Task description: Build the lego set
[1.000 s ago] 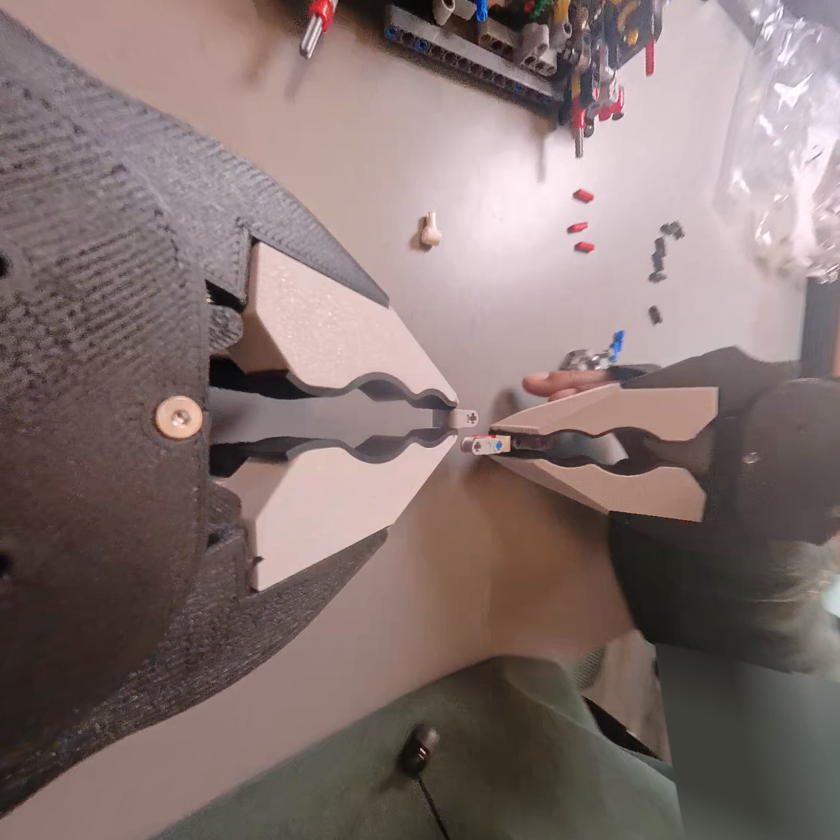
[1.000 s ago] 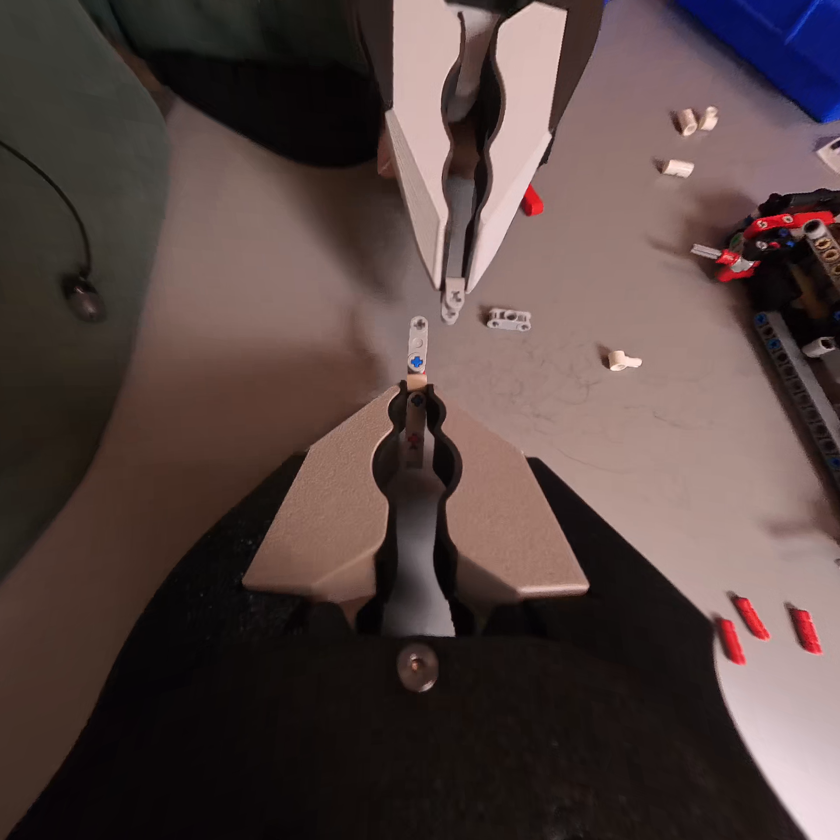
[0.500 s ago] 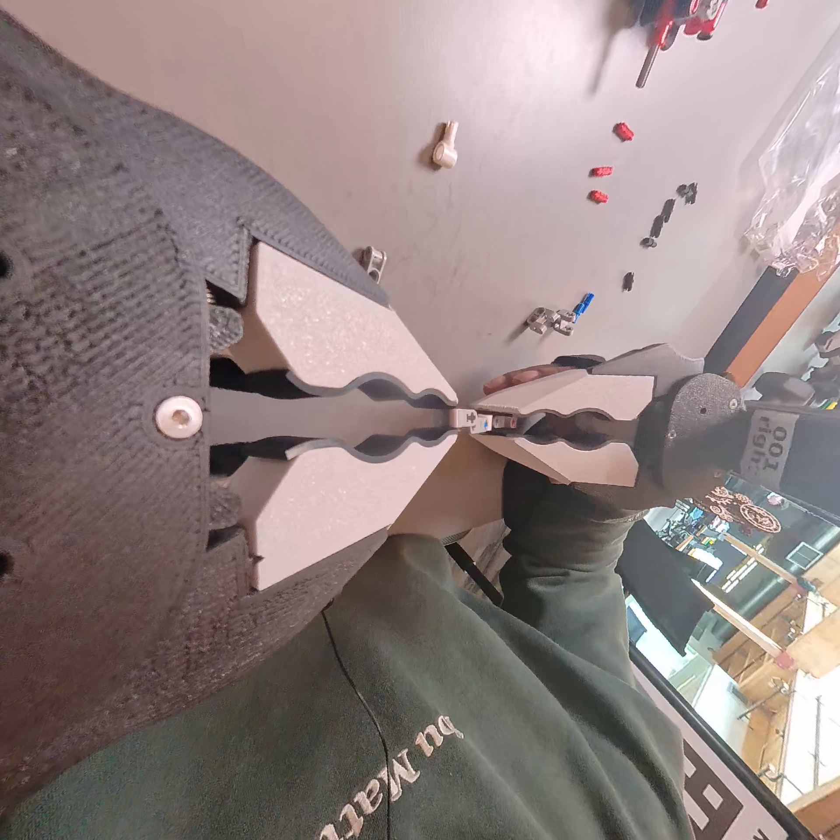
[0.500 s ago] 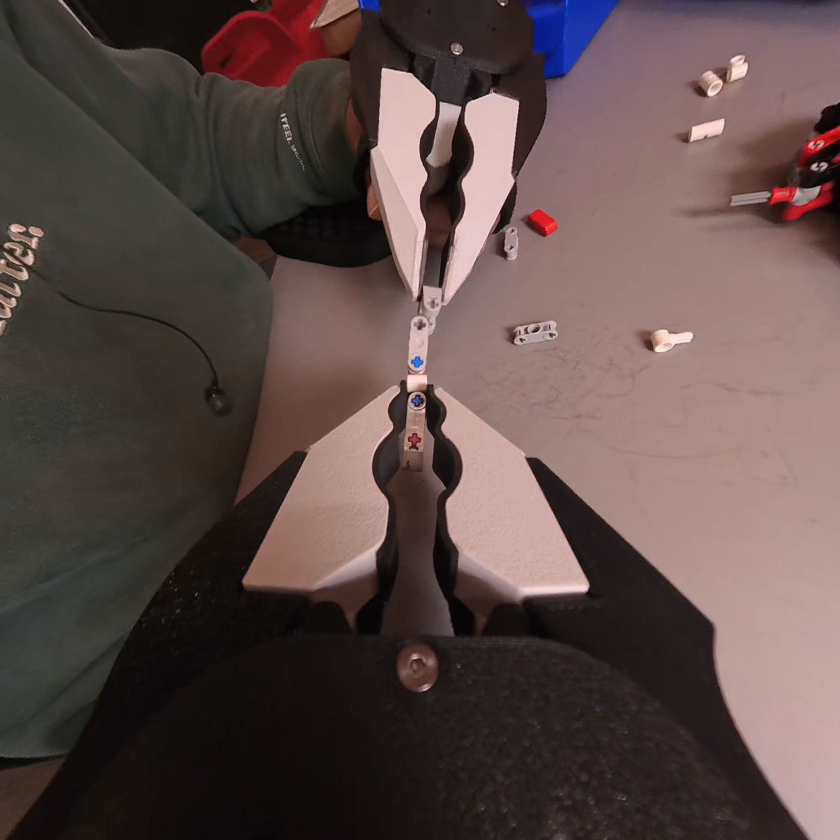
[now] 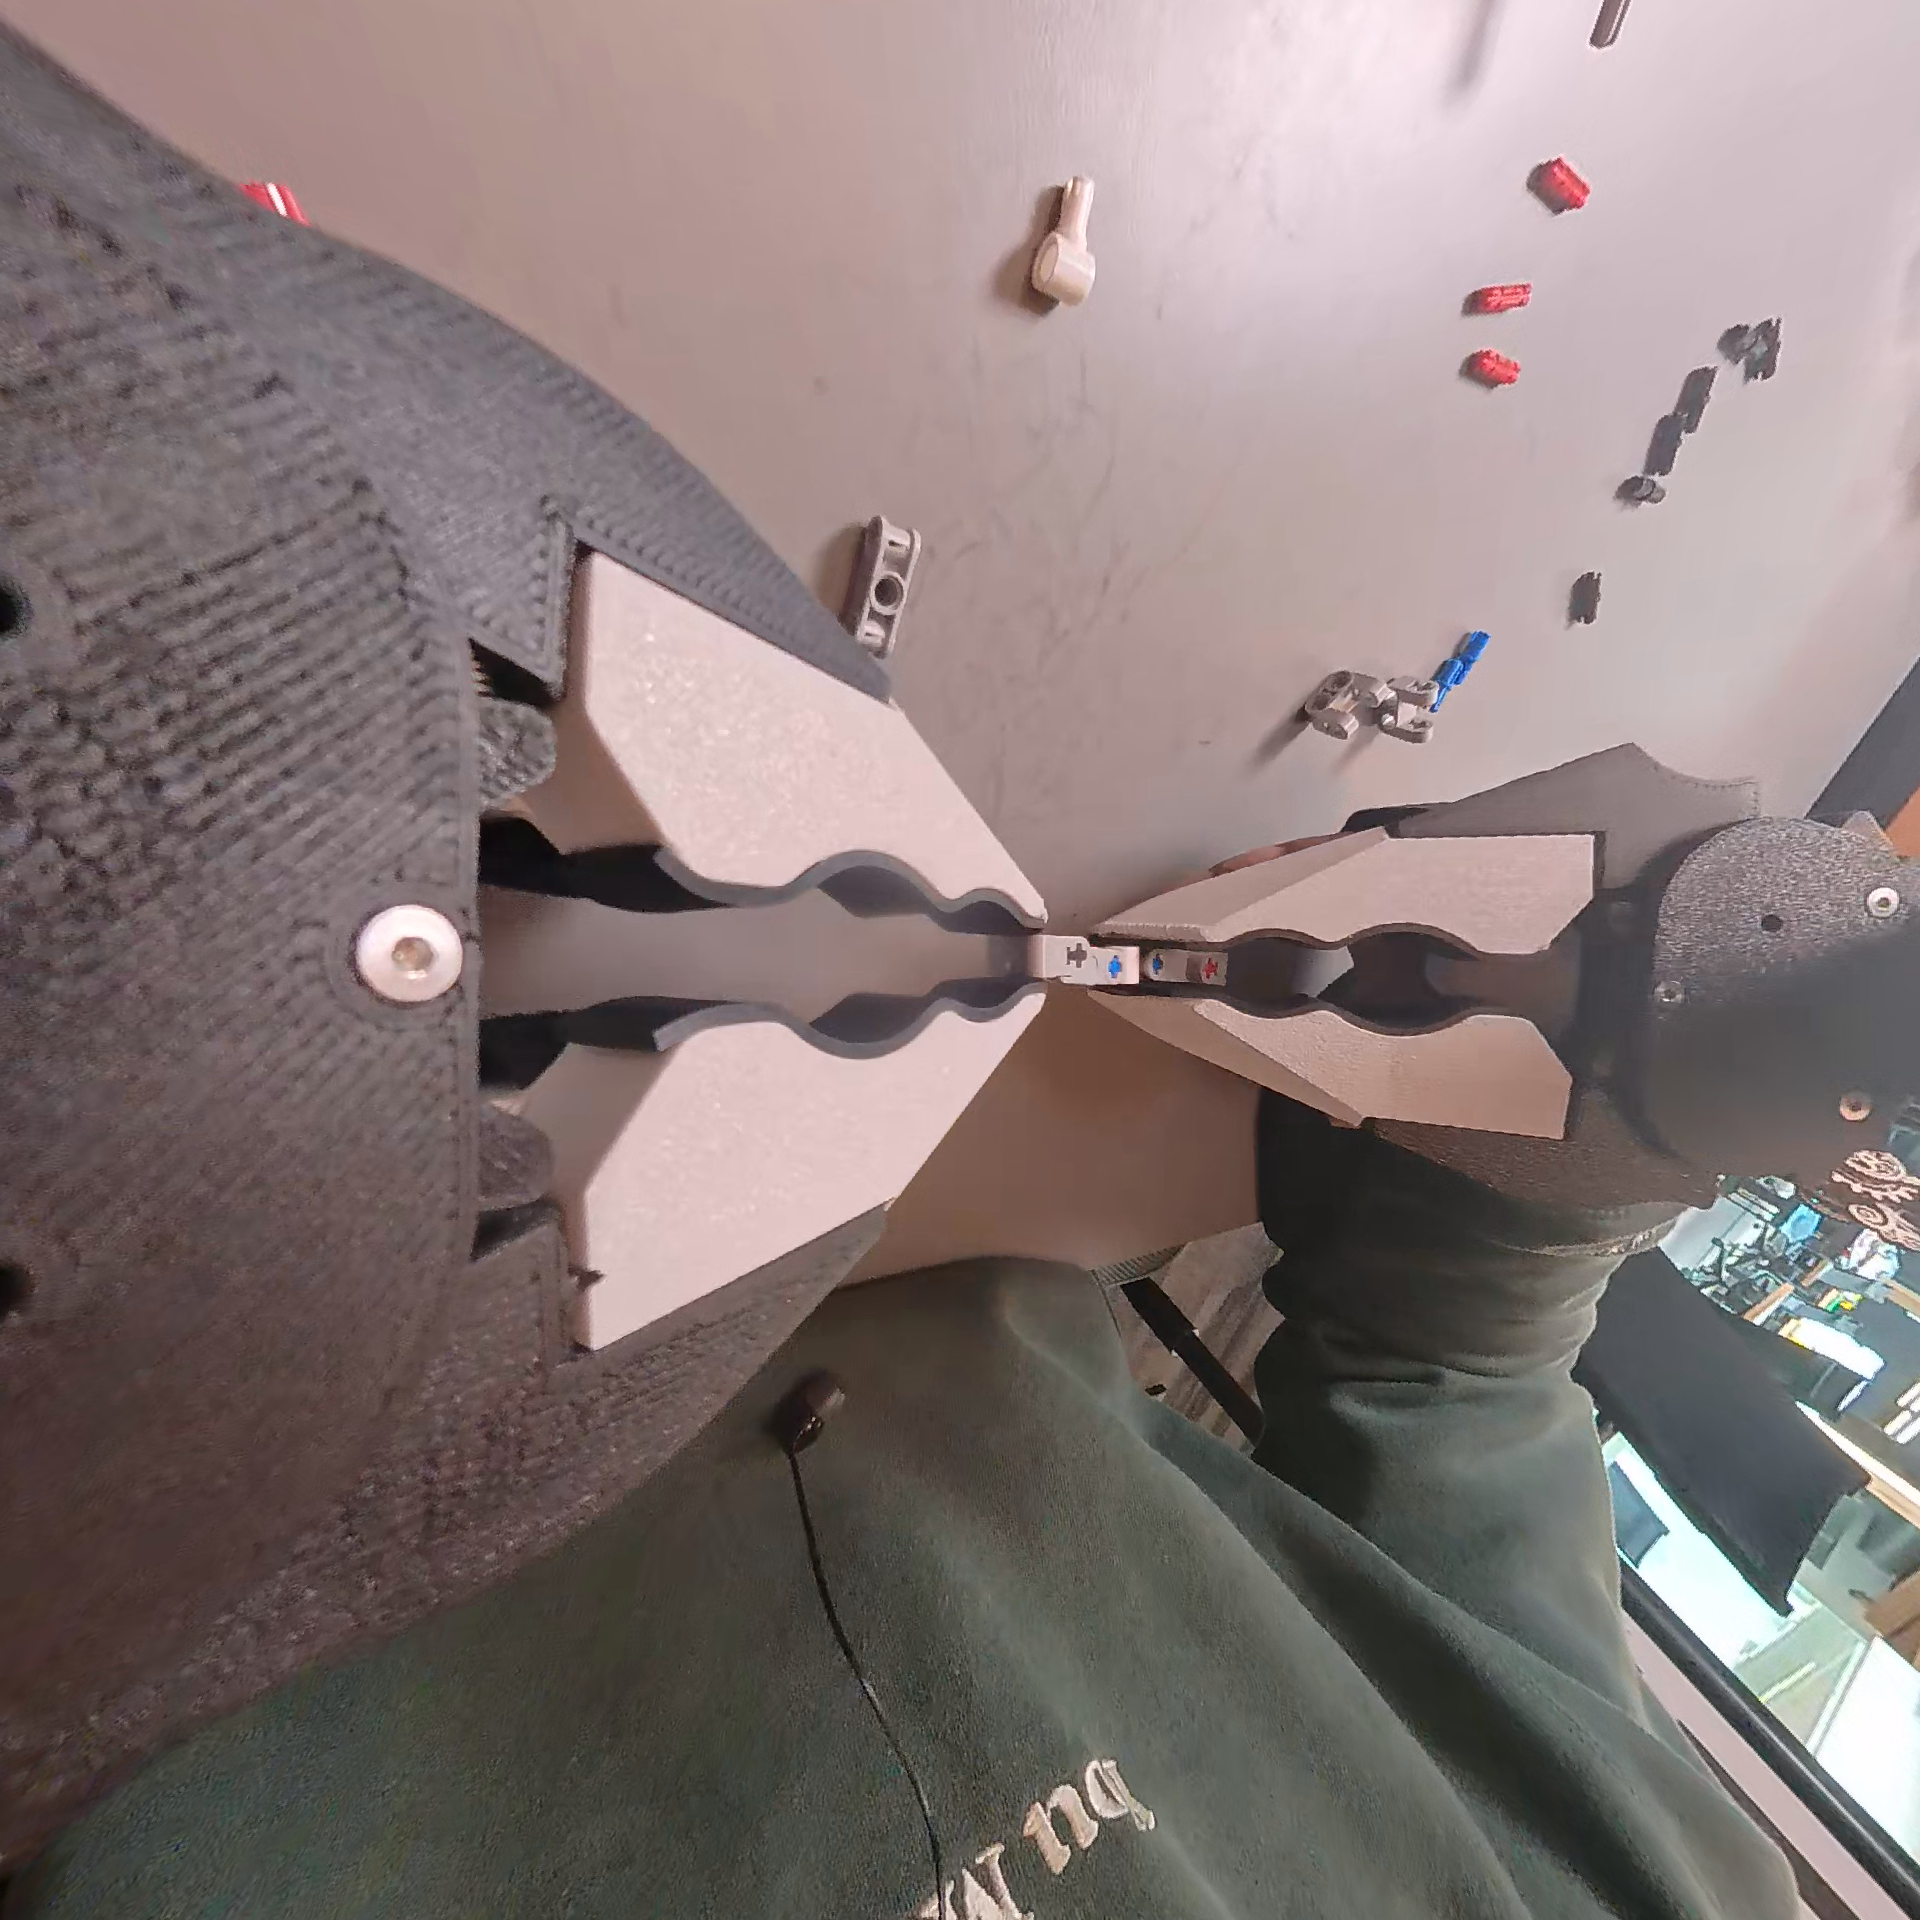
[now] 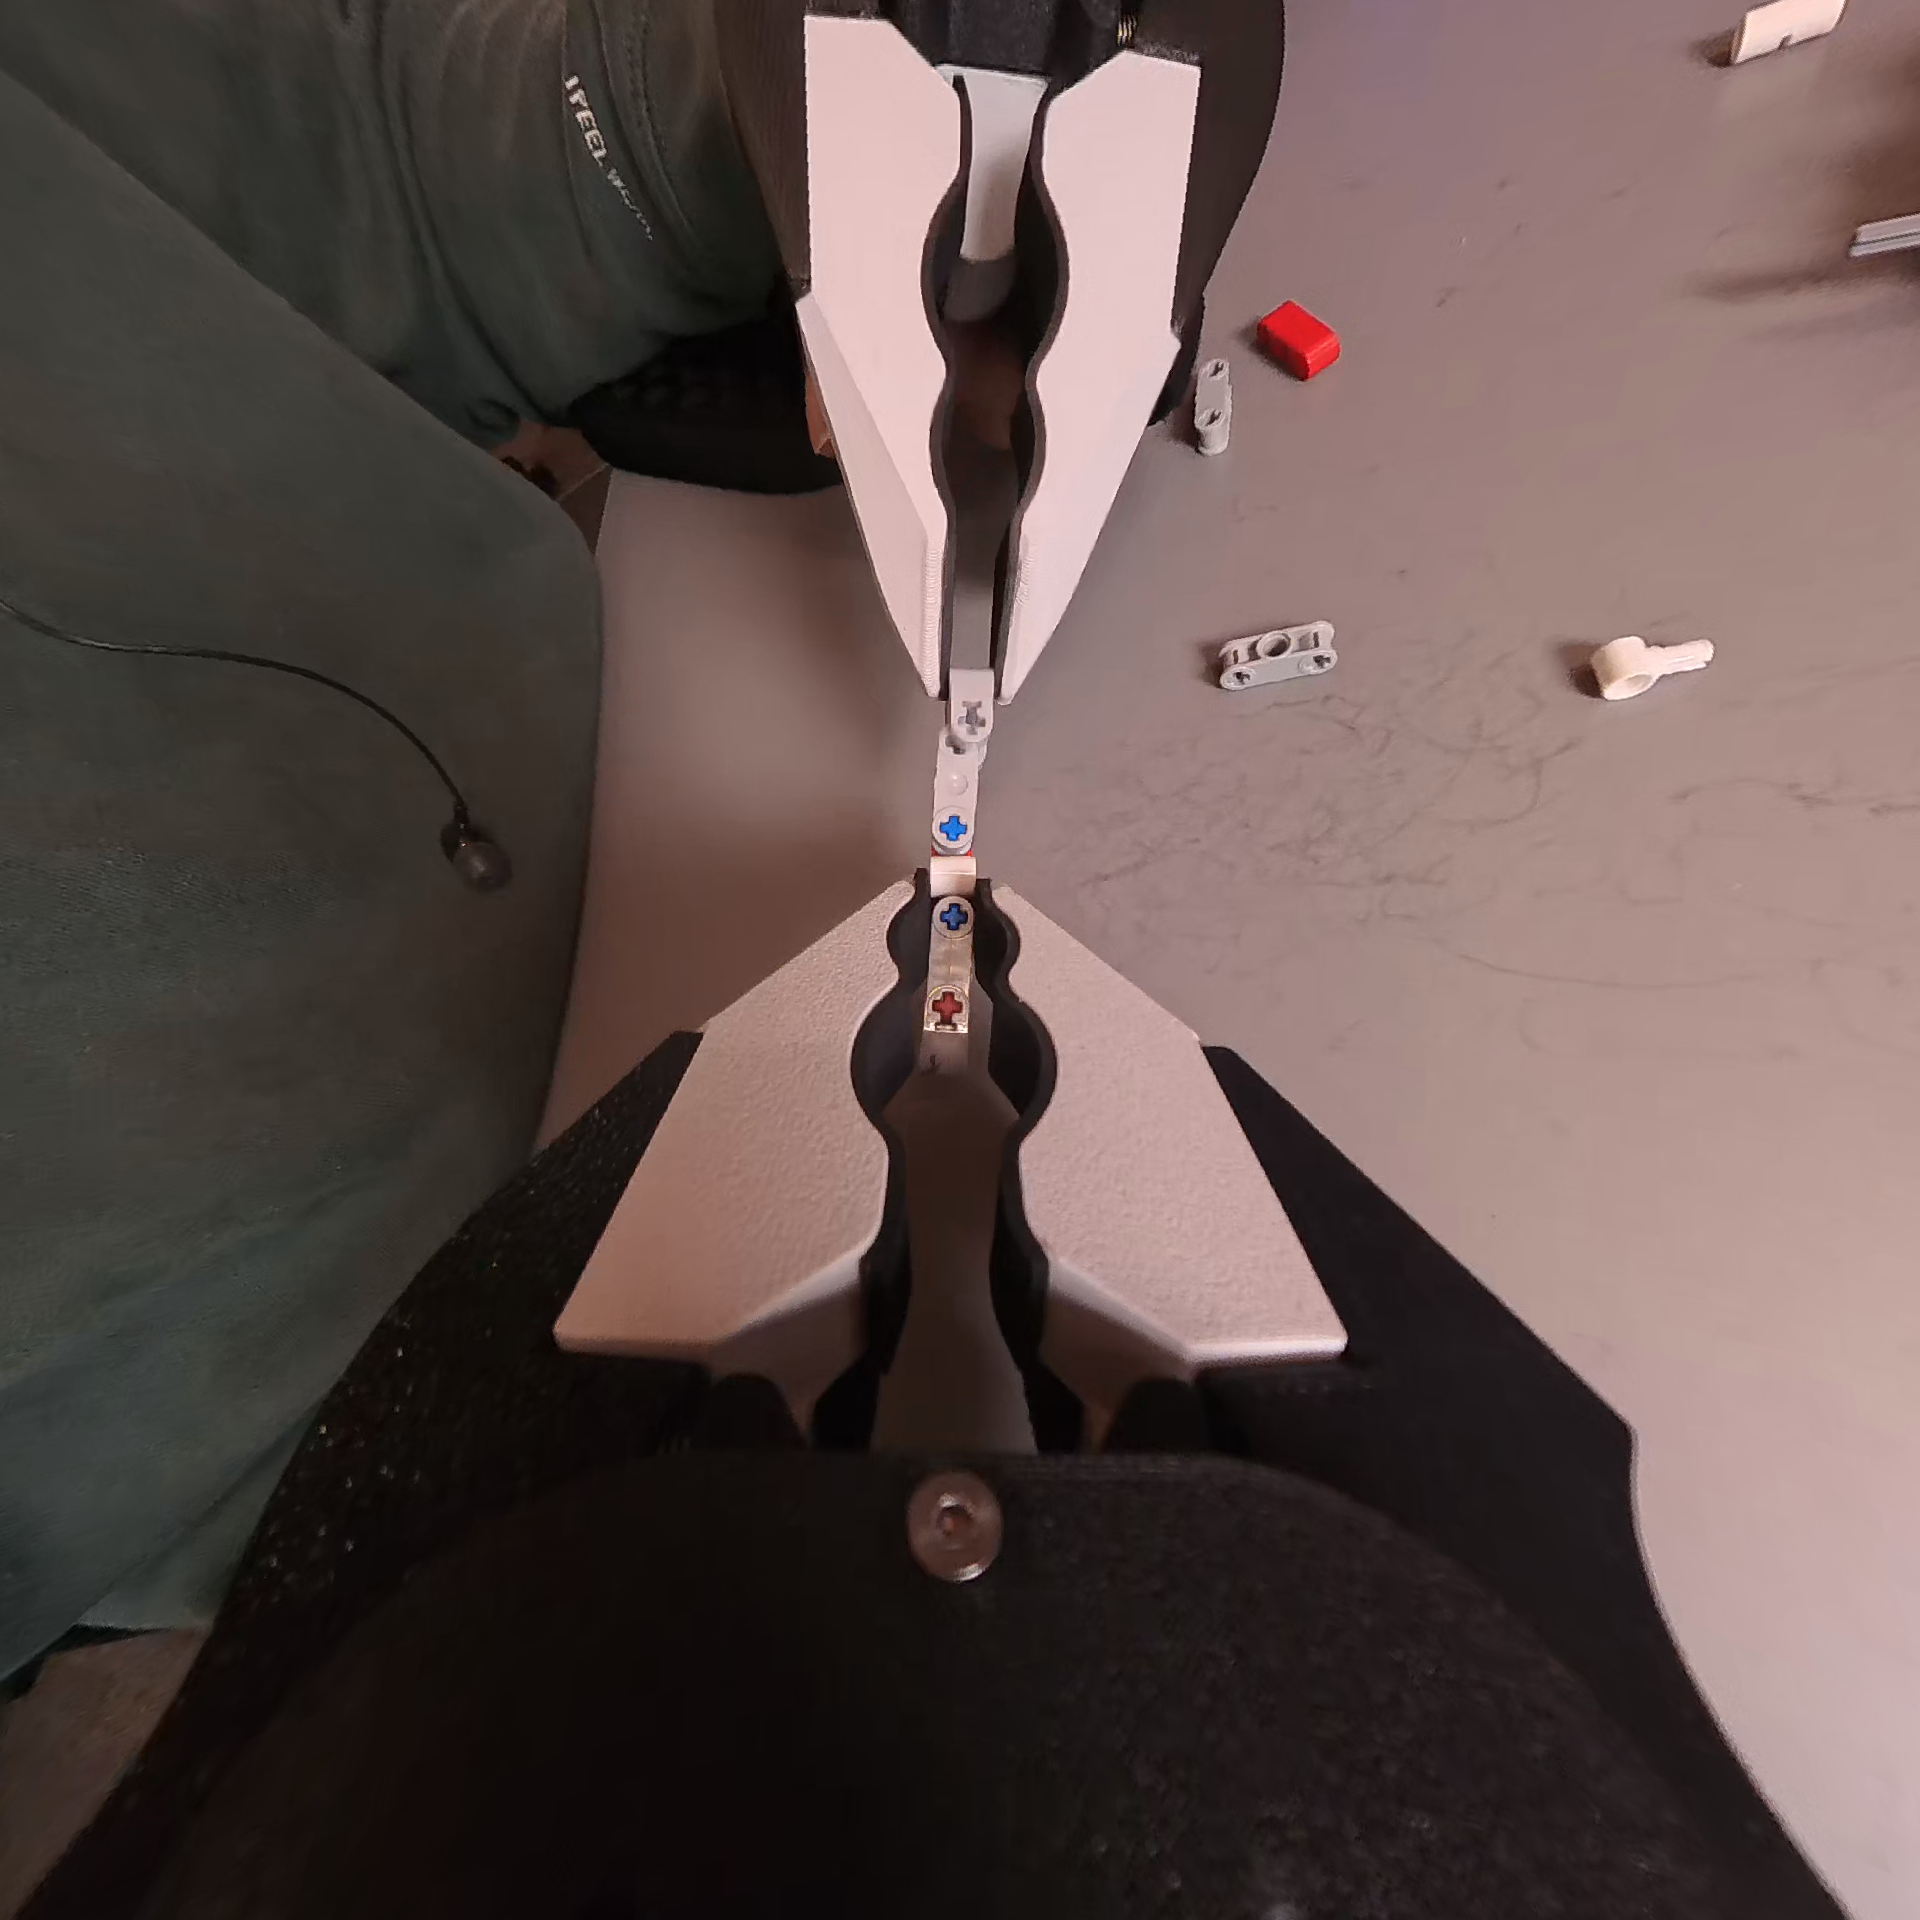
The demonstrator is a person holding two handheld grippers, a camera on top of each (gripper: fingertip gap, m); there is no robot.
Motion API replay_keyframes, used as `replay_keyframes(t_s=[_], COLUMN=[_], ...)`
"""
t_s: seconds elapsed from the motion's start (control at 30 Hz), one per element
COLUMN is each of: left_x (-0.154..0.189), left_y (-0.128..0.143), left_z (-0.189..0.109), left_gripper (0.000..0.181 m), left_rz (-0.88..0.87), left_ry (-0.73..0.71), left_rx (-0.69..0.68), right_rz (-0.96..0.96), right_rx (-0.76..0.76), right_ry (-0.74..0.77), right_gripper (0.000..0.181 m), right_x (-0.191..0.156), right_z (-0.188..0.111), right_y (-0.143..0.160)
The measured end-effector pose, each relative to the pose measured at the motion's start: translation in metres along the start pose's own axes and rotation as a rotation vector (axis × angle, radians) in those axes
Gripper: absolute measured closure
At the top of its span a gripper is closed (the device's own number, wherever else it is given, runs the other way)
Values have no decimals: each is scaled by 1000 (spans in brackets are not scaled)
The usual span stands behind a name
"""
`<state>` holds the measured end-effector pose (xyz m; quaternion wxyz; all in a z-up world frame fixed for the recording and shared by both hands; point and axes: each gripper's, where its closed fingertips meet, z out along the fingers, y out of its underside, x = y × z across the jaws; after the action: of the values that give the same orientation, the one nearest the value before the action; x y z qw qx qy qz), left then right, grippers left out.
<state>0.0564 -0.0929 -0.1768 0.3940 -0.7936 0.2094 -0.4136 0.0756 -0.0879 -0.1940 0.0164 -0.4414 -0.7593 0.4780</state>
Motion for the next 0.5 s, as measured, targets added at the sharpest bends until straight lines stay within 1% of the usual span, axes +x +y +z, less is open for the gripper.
replay_keyframes(t_s=[0.27,0.5], left_x=[1,2], left_y=[4,8], left_z=[4,7], left_gripper=[175,175], left_rz=[0,39], left_ry=[8,-5], left_rx=[-20,-49], right_rz=[-1,-28], right_rx=[-19,-48], right_ry=[-2,9], right_gripper=[175,175], right_x=[-1,0], right_z=[2,4], right_y=[3,8])
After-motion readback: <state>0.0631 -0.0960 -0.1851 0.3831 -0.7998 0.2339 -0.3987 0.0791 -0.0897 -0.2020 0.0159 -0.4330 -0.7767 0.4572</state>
